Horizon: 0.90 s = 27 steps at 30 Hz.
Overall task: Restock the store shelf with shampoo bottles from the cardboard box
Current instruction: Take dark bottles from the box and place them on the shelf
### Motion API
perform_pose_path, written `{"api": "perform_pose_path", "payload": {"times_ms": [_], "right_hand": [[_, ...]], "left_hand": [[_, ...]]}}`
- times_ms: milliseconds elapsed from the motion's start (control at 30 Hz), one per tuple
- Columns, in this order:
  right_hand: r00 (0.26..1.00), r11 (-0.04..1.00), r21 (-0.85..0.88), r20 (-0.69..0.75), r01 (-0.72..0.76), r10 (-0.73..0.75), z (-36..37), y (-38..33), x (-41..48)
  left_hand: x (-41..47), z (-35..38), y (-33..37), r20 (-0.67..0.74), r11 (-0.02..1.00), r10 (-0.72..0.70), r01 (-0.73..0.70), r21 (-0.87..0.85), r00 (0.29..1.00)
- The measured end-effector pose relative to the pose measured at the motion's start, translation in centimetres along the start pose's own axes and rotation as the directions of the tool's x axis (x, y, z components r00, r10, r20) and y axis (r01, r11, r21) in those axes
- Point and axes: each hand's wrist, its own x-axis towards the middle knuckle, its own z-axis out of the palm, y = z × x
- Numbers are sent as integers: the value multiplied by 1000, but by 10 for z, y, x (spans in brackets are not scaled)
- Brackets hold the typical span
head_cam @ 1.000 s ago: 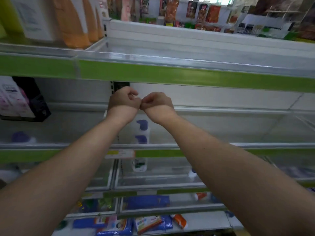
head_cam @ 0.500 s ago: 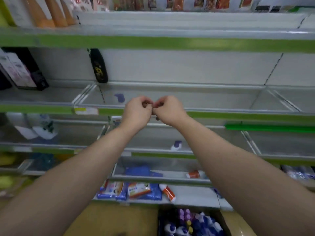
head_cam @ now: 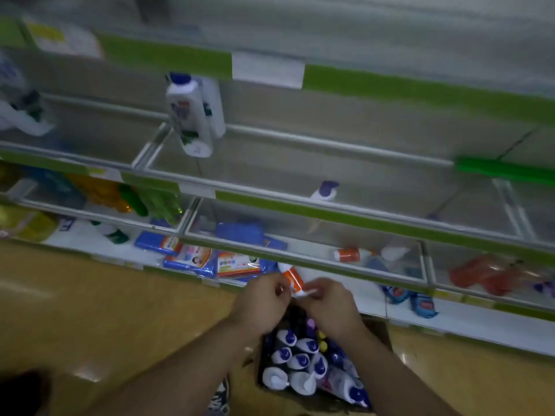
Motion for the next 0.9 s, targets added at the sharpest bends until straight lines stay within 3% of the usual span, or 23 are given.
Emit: {"api": "perform_pose_path", "payload": {"times_ms": [133, 533, 733, 900], "right_hand": [[994, 994, -56, 49, -94, 96, 46, 73, 30], [964, 952, -156, -7, -262, 264, 182, 264, 179], [972, 930, -288, -19, -229, 233, 237, 344, 227], [994, 903, -421, -90, -91, 58, 267, 365, 267]], "left_hand": [[16, 45, -65, 86, 996, -86, 84, 26, 993], [122, 211, -234, 226, 976, -153, 110, 190, 962], [164, 294, -300, 261, 979, -154, 112, 168, 953], [201, 339, -327, 218, 972, -209, 177, 157, 953]]}}
